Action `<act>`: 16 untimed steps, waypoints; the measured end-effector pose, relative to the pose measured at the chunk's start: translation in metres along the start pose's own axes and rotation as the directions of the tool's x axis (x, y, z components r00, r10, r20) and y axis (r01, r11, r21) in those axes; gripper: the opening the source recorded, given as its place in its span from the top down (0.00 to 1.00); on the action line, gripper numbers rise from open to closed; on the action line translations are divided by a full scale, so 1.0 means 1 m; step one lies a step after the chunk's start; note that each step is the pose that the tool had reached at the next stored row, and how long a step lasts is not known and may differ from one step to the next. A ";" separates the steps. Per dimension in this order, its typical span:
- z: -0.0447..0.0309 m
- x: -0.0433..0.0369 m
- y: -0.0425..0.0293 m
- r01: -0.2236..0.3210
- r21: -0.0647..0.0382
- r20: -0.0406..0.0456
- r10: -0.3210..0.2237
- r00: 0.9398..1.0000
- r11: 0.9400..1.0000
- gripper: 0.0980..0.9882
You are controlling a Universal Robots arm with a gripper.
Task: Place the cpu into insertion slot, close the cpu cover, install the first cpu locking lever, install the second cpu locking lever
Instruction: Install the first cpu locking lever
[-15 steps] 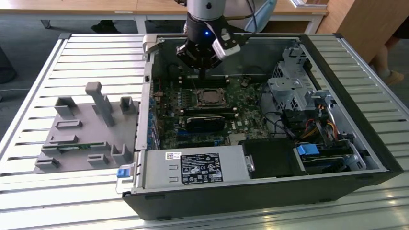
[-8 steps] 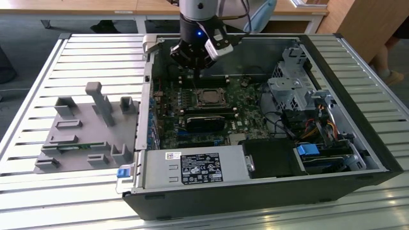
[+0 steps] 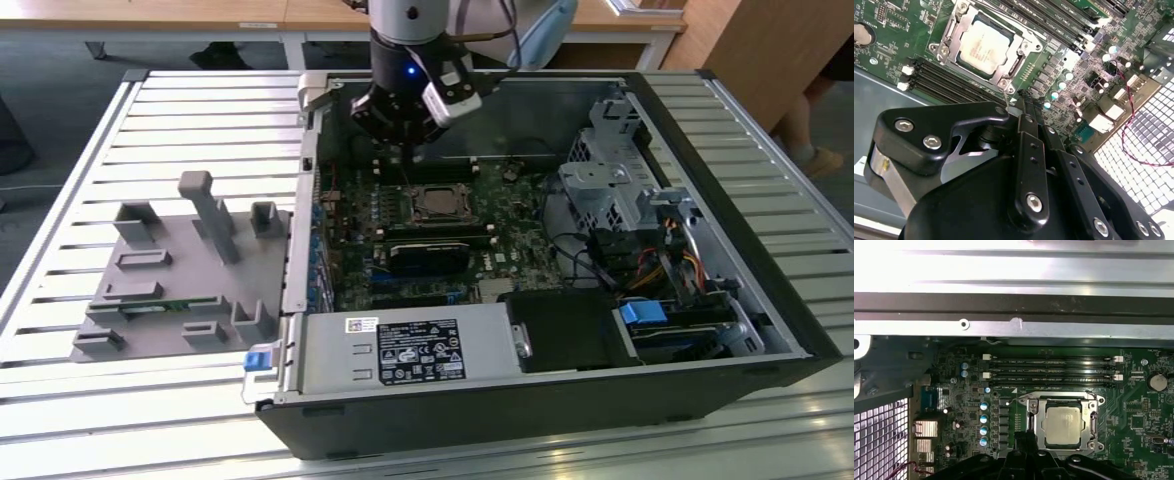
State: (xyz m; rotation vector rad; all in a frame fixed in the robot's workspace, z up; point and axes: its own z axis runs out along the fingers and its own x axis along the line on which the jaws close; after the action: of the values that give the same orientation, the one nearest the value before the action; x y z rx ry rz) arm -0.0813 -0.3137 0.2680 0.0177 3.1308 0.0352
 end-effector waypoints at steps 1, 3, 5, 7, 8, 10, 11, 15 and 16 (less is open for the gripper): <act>0.0001 0.0006 0.0000 0.000 0.000 0.000 0.000 1.000 1.000 0.98; 0.0002 0.0027 -0.0001 0.000 0.000 0.002 0.000 1.000 1.000 0.98; 0.0005 0.0049 -0.0001 0.000 0.000 0.003 0.000 1.000 1.000 0.98; 0.0006 0.0076 -0.0001 0.000 0.000 0.004 0.000 1.000 1.000 0.98; 0.0007 0.0094 -0.0001 0.000 0.000 0.005 0.000 1.000 1.000 0.98; 0.0009 0.0128 -0.0001 0.000 0.000 0.006 0.000 1.000 1.000 0.98; 0.0010 0.0142 -0.0001 0.000 0.000 0.006 0.000 1.000 1.000 0.98; 0.0018 0.0191 0.0009 0.001 0.000 0.008 -0.001 1.000 1.000 0.98; 0.0019 0.0200 0.0014 0.001 0.000 0.008 -0.001 1.000 1.000 0.98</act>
State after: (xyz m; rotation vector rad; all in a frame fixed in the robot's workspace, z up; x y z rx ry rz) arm -0.1012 -0.3120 0.2659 0.0167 3.1233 0.0349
